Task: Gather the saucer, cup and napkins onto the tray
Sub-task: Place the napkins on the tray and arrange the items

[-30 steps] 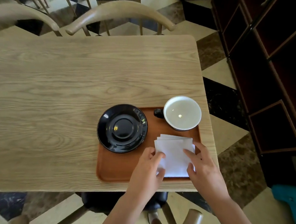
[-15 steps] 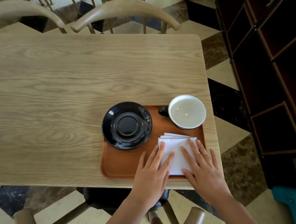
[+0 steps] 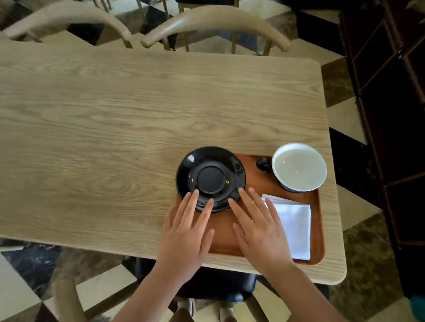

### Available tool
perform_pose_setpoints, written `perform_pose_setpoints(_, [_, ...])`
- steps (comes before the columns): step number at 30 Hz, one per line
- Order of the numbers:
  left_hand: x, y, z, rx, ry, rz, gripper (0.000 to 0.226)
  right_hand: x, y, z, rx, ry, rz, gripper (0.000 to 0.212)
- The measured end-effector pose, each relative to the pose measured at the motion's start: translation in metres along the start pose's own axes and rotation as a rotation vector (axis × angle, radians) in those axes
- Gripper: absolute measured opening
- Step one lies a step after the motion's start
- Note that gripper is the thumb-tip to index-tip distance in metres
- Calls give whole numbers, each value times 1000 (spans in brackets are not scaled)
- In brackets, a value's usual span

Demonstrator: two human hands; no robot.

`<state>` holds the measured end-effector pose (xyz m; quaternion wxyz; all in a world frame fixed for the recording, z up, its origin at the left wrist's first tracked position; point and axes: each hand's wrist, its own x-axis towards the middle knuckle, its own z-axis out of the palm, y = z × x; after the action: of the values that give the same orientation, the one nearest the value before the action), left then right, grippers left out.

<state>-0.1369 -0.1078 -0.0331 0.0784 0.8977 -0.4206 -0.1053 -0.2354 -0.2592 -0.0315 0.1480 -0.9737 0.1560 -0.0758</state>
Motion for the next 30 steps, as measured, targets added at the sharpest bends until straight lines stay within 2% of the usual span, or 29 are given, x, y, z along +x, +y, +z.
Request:
perform_pose_setpoints(4, [-1, -19, 3, 67, -59, -51, 56, 15, -6, 10, -38, -48, -36, 39])
perform_pose_setpoints(14, [-15, -20, 1, 39, -59, -39, 51, 7, -6, 10, -59, -48, -81, 31])
perform_pose_setpoints(18, [-27, -19, 3, 47, -64, -42, 50, -1, -8, 9, -103, -61, -103, 40])
perform_pose_setpoints(21, [-31, -18, 4, 41, -66, -41, 50, -5, -9, 10, -112, -49, -114, 30])
perform_pose_setpoints(30, [-36, -18, 4, 36, -51, -37, 50, -9, -10, 10, -114, -73, -113, 35])
